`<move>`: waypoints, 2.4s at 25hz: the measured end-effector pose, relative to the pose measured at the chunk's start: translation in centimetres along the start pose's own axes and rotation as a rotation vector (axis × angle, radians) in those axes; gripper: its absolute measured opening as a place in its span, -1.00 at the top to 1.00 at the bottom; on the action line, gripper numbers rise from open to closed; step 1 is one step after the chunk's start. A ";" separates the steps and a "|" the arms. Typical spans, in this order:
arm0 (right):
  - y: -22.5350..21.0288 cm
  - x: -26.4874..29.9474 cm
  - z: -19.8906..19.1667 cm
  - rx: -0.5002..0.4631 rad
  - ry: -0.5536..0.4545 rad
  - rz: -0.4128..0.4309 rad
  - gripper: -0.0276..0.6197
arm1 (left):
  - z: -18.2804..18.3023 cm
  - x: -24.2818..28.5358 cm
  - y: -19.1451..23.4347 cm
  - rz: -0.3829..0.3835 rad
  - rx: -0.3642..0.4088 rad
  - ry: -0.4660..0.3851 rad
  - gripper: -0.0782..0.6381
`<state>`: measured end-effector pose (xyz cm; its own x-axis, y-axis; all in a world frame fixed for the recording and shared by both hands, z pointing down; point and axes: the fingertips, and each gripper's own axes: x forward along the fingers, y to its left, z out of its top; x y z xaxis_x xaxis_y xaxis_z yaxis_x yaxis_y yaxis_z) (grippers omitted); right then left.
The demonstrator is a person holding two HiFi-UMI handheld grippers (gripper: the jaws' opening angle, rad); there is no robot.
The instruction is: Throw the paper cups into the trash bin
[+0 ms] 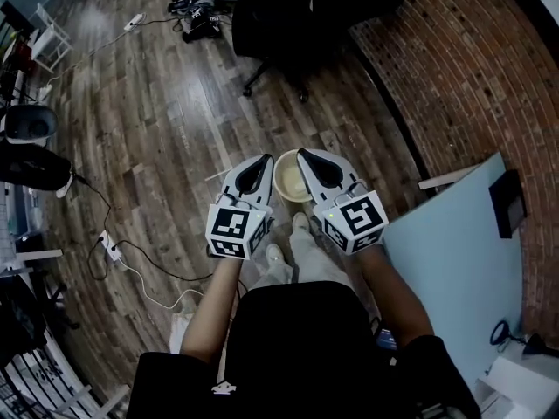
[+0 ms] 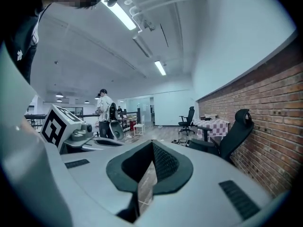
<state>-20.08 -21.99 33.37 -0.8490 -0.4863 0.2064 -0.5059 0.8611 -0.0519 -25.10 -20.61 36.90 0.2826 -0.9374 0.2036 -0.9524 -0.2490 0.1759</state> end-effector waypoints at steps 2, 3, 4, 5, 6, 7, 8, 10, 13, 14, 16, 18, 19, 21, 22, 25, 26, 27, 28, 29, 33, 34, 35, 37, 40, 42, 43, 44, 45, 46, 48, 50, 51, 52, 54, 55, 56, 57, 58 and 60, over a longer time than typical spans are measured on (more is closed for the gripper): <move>0.4 -0.8 0.6 -0.012 -0.010 -0.012 0.91 | 0.7 -0.5 -0.7 -0.016 0.007 -0.017 0.76; 0.5 -1.2 0.9 -0.016 -0.016 -0.020 0.91 | 1.0 -0.7 -1.0 -0.026 0.013 -0.023 0.76; 0.5 -1.5 1.2 -0.020 -0.021 -0.029 0.91 | 1.4 -0.9 -1.4 -0.036 0.019 -0.029 0.76; 0.6 -1.9 1.4 -0.023 -0.025 -0.038 0.91 | 1.7 -1.0 -1.7 -0.045 0.024 -0.035 0.76; 0.7 -2.2 1.6 -0.025 -0.028 -0.046 0.91 | 2.0 -1.2 -2.0 -0.054 0.028 -0.040 0.76; 0.7 -2.5 1.8 -0.027 -0.032 -0.053 0.91 | 2.3 -1.3 -2.3 -0.061 0.032 -0.044 0.76; 0.6 -2.9 2.0 -0.028 -0.036 -0.060 0.91 | 2.5 -1.3 -2.6 -0.069 0.036 -0.047 0.76; 0.4 -3.6 2.2 -0.030 -0.046 -0.074 0.91 | 3.1 -1.2 -3.4 -0.084 0.046 -0.057 0.76; 0.0 -4.9 2.4 -0.027 -0.062 -0.098 0.91 | 3.5 -1.0 -4.7 -0.109 0.062 -0.067 0.76; -0.2 -5.4 2.4 -0.026 -0.066 -0.107 0.91 | 3.5 -0.8 -5.1 -0.118 0.066 -0.066 0.76; -0.7 -6.4 2.4 -0.026 -0.073 -0.126 0.91 | 3.6 -0.4 -6.1 -0.136 0.073 -0.066 0.76; -1.3 -7.7 2.4 -0.022 -0.080 -0.146 0.91 | 4.0 0.1 -7.3 -0.153 0.079 -0.073 0.76; -1.7 -8.4 2.4 -0.018 -0.084 -0.157 0.91 | 4.2 0.4 -8.0 -0.162 0.082 -0.076 0.76; -2.4 -10.0 2.4 -0.012 -0.093 -0.182 0.91 | 4.3 0.8 -9.6 -0.183 0.085 -0.077 0.76; -2.7 -10.9 2.3 -0.011 -0.097 -0.193 0.91 | 4.3 0.8 -10.4 -0.195 0.087 -0.077 0.76; -3.3 -13.5 2.1 -0.004 -0.107 -0.223 0.91 | 4.4 0.7 -13.2 -0.224 0.092 -0.083 0.76; -3.5 -14.4 1.9 -0.002 -0.108 -0.232 0.91 | 4.4 0.6 -14.0 -0.231 0.091 -0.084 0.76; -3.7 -15.2 1.8 0.001 -0.108 -0.240 0.91 | 4.3 0.5 -14.9 -0.237 0.089 -0.083 0.76; -3.8 -16.0 1.6 0.004 -0.108 -0.247 0.91 | 4.1 0.4 -15.7 -0.244 0.088 -0.081 0.76; -3.8 -16.8 1.4 0.007 -0.108 -0.253 0.91 | 3.9 0.3 -16.6 -0.250 0.089 -0.078 0.76; -4.0 -19.9 1.0 0.008 -0.120 -0.271 0.91 | 3.1 -0.2 -19.5 -0.265 0.100 -0.067 0.76; -4.0 -20.6 1.0 0.007 -0.124 -0.273 0.91 | 3.0 -0.4 -20.2 -0.267 0.102 -0.066 0.76; -3.9 -21.3 1.0 0.006 -0.128 -0.274 0.91 | 2.9 -0.6 -20.8 -0.269 0.104 -0.067 0.76; -3.6 -22.8 1.1 0.005 -0.135 -0.277 0.91 | 2.9 -1.2 -22.3 -0.273 0.111 -0.072 0.76; -3.3 -24.9 1.2 0.004 -0.148 -0.285 0.91 | 3.0 -2.2 -24.2 -0.278 0.120 -0.081 0.76; -3.0 -26.2 1.1 0.004 -0.153 -0.289 0.91 | 3.0 -2.8 -25.5 -0.283 0.125 -0.084 0.76; -2.9 -26.9 1.1 0.004 -0.155 -0.290 0.90 | 2.9 -3.1 -26.1 -0.285 0.127 -0.084 0.76; -2.7 -27.5 1.0 0.003 -0.158 -0.292 0.91 | 2.8 -3.4 -26.7 -0.287 0.129 -0.084 0.76; -2.6 -28.1 1.0 0.003 -0.161 -0.294 0.91 | 2.7 -3.8 -27.2 -0.289 0.132 -0.084 0.76; -2.3 -28.7 1.0 0.002 -0.164 -0.296 0.91 | 2.6 -4.1 -27.7 -0.290 0.133 -0.086 0.76; -2.0 -29.9 0.9 0.001 -0.171 -0.298 0.91 | 2.5 -4.8 -28.9 -0.293 0.137 -0.090 0.76; -1.6 -31.1 0.8 0.000 -0.178 -0.299 0.91 | 2.3 -5.5 -30.0 -0.297 0.143 -0.093 0.76; -1.3 -31.6 0.7 0.000 -0.182 -0.301 0.91 | 2.1 -5.8 -30.5 -0.299 0.145 -0.094 0.76; -1.1 -32.1 0.7 0.000 -0.184 -0.304 0.91 | 2.1 -6.2 -30.9 -0.301 0.147 -0.095 0.76; -0.3 -33.0 0.7 0.000 -0.190 -0.308 0.91 | 1.9 -7.1 -31.6 -0.306 0.151 -0.098 0.76; 0.1 -33.5 0.7 0.000 -0.193 -0.310 0.91 | 1.9 -7.6 -32.0 -0.309 0.154 -0.101 0.76; 0.5 -33.9 0.6 -0.001 -0.196 -0.311 0.91 | 1.9 -8.1 -32.4 -0.312 0.156 -0.104 0.76; 0.9 -34.4 0.6 -0.002 -0.197 -0.312 0.91 | 1.8 -8.6 -32.8 -0.314 0.159 -0.106 0.76; 1.3 -34.9 0.4 -0.003 -0.198 -0.314 0.91 | 1.6 -9.1 -33.2 -0.316 0.160 -0.106 0.76; 2.0 -35.9 0.2 -0.003 -0.200 -0.316 0.91 | 1.1 -10.0 -33.9 -0.319 0.162 -0.104 0.76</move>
<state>9.36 -2.80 25.65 -0.6639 -0.7477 0.0163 -0.7478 0.6638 -0.0129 4.27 -3.05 27.80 0.5626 -0.8243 0.0624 -0.8266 -0.5598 0.0582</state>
